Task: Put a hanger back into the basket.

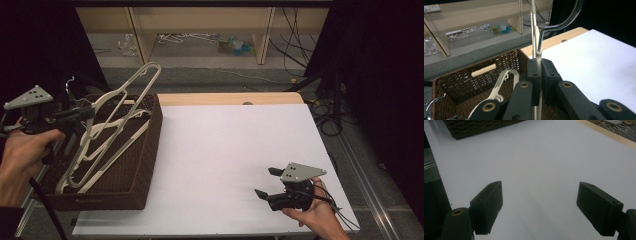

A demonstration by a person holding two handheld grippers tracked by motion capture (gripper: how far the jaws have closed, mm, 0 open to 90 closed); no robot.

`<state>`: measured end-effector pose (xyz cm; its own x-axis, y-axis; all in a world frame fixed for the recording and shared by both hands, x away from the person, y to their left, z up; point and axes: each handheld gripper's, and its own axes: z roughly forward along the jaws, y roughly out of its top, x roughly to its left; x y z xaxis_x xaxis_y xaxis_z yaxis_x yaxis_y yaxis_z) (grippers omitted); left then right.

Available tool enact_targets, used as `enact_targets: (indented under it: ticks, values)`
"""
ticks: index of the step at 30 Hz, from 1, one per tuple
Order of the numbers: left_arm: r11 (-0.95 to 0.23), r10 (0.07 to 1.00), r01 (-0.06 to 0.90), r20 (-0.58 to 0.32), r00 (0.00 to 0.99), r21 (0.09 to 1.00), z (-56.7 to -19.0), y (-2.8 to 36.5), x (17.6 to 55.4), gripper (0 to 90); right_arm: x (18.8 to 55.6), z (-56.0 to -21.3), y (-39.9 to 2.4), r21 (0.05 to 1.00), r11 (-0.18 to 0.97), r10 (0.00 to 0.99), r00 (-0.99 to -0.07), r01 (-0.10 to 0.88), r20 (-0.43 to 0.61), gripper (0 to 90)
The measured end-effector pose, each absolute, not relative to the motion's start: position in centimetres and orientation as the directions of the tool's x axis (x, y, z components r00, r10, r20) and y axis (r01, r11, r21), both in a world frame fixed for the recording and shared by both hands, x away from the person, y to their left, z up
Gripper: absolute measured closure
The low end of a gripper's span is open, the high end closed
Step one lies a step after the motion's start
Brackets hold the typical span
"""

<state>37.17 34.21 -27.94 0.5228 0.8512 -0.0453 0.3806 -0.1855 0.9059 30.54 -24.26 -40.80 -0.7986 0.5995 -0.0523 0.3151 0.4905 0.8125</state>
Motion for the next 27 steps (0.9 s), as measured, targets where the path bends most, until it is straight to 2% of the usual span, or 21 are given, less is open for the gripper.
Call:
enact_targets:
  ticks: [16,27]
  values:
    - [-0.205,0.876,0.466,-0.051,0.48,0.861,-32.8,37.5,37.4,85.7,30.5,-40.9,-24.2,0.806,0.499,0.594,-0.803,0.319,-0.05,22.3]
    - [-0.27,0.854,0.492,-0.031,0.52,0.828,-35.0,36.6,38.7,85.6,30.5,-40.9,-24.3,0.806,0.5,0.59,-0.806,0.318,-0.048,22.2]
